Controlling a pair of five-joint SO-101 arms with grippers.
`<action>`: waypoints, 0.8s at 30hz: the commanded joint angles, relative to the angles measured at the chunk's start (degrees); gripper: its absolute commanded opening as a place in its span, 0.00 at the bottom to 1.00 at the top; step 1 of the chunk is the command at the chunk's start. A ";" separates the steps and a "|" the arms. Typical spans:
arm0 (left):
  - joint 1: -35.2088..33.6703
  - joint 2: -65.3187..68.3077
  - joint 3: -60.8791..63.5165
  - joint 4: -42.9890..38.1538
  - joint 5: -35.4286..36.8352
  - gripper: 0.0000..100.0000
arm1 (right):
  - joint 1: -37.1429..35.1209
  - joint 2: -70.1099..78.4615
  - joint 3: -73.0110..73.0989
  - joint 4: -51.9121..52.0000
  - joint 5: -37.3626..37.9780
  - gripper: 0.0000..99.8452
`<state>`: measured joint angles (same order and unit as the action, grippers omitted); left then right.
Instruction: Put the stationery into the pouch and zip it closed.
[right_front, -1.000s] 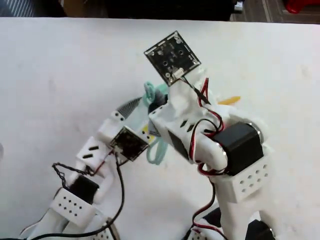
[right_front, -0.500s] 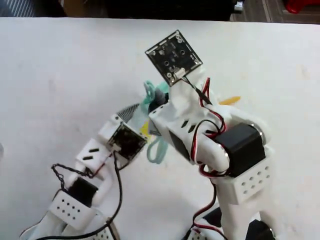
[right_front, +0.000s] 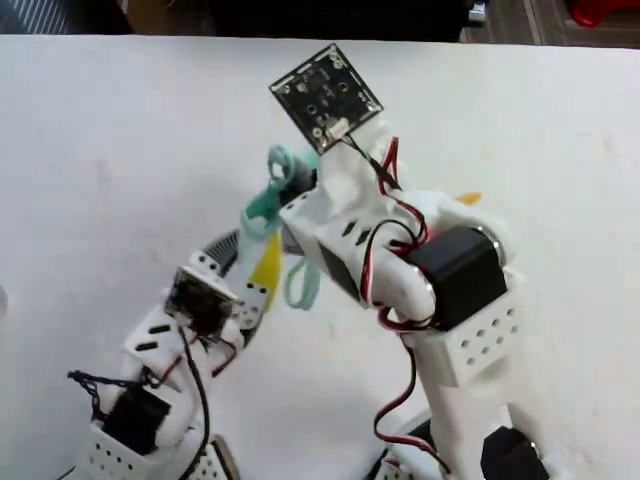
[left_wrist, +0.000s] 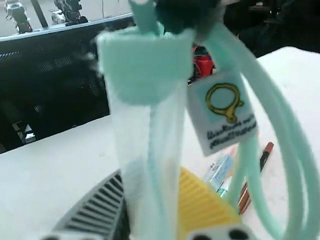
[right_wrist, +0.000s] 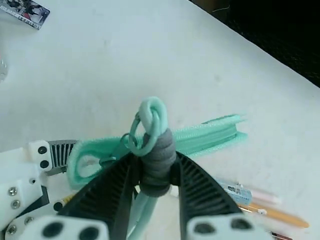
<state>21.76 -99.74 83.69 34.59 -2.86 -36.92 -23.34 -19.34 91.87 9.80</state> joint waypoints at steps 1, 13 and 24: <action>-3.47 -2.24 -0.70 0.00 3.87 0.05 | -1.71 0.31 -1.49 -0.66 0.79 0.02; -2.15 -2.51 2.64 0.53 3.78 0.09 | -1.54 1.36 -1.05 -8.84 7.56 0.02; 3.38 -2.59 2.73 6.33 3.43 0.17 | -1.89 1.27 -1.05 -7.69 7.56 0.02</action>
<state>23.60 -102.55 86.59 39.87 0.48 -38.15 -21.76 -19.34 85.19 16.75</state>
